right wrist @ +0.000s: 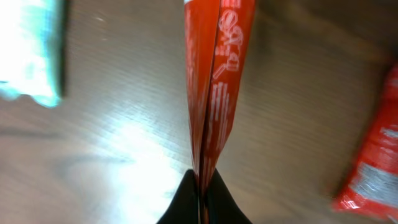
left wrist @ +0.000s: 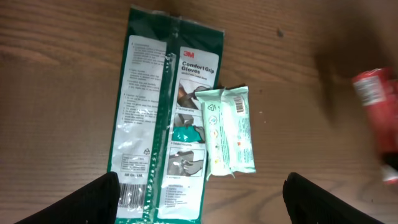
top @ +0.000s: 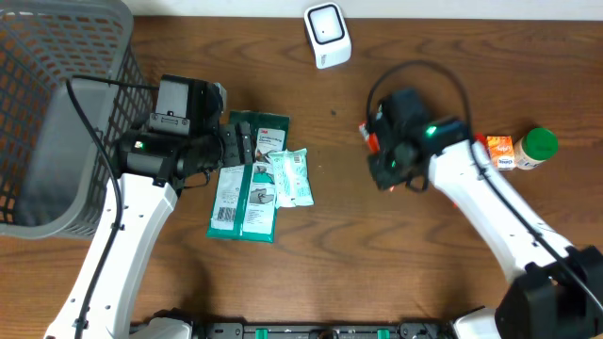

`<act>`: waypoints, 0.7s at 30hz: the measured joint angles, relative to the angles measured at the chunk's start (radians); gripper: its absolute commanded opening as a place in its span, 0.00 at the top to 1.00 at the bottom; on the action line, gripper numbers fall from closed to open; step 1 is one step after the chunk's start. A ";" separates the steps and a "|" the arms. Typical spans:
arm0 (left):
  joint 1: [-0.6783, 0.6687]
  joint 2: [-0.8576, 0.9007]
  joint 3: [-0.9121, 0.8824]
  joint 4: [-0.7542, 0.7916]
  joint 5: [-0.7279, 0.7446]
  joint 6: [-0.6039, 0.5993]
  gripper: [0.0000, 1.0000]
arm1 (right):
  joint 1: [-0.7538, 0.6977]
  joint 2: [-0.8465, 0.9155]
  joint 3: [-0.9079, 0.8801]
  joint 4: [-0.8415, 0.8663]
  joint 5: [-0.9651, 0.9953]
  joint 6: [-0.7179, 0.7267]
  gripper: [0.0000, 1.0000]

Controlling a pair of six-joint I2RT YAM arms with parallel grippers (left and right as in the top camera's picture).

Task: Scan the item barcode
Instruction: 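Raise the red stick packet up toward the white scanner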

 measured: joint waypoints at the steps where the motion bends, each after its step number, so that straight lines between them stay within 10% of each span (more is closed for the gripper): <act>1: 0.000 0.000 0.000 -0.001 0.000 0.000 0.16 | -0.004 0.000 0.043 -0.035 -0.011 0.000 0.99; 14: 0.000 0.000 0.000 -0.001 0.000 0.000 0.16 | -0.012 0.273 0.863 -0.559 -0.033 -0.005 0.99; 21: 0.000 0.000 0.000 0.000 0.000 0.000 0.16 | -0.012 0.471 1.085 -0.530 0.029 -0.048 0.99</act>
